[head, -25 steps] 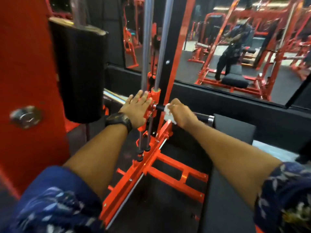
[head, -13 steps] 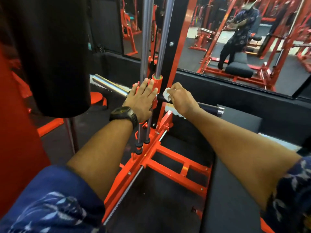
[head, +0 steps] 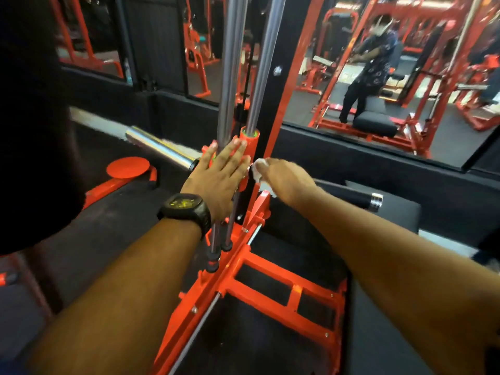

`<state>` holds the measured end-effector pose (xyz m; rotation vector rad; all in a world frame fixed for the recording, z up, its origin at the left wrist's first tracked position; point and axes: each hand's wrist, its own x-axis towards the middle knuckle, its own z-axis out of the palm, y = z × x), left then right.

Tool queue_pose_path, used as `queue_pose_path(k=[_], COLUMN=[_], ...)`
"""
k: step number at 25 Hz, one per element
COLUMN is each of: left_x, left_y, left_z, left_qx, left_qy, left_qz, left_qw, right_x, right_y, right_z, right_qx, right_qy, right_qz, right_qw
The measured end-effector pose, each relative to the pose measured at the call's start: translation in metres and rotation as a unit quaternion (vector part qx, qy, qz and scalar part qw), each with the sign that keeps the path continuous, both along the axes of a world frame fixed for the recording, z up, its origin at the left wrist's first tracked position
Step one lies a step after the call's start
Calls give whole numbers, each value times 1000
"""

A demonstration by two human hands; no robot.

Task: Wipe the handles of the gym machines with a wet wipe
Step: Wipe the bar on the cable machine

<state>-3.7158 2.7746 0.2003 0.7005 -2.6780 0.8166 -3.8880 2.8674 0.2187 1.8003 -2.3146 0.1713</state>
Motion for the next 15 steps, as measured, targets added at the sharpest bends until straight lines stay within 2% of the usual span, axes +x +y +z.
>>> queue_pose_path(k=[2, 4, 7, 10, 12, 14, 15], left_x=[-11, -17, -17, -13, -13, -11, -9], left_y=[-10, -12, -20, -21, -20, -16, -17], left_z=[8, 6, -11, -9, -6, -2, -3], left_qx=[-36, -46, -83, -77, -68, -72, -72], left_qy=[-15, -30, -47, -85, -114, -145, -160], left_qz=[5, 1, 18, 31, 37, 38, 33], left_qw=[999, 999, 995, 993, 990, 986, 984], right_x=[-1, -11, -8, -1, -2, -3, -4], right_y=[-1, -9, -18, -25, -27, -27, -27], right_z=[4, 5, -4, -8, -11, -7, -7], right_qx=[-28, -37, -39, -64, -58, -83, -78], right_qy=[39, 38, 103, 59, 103, 55, 60], right_qz=[22, 41, 16, -25, -33, -63, -76], right_qw=[999, 998, 994, 996, 992, 993, 992])
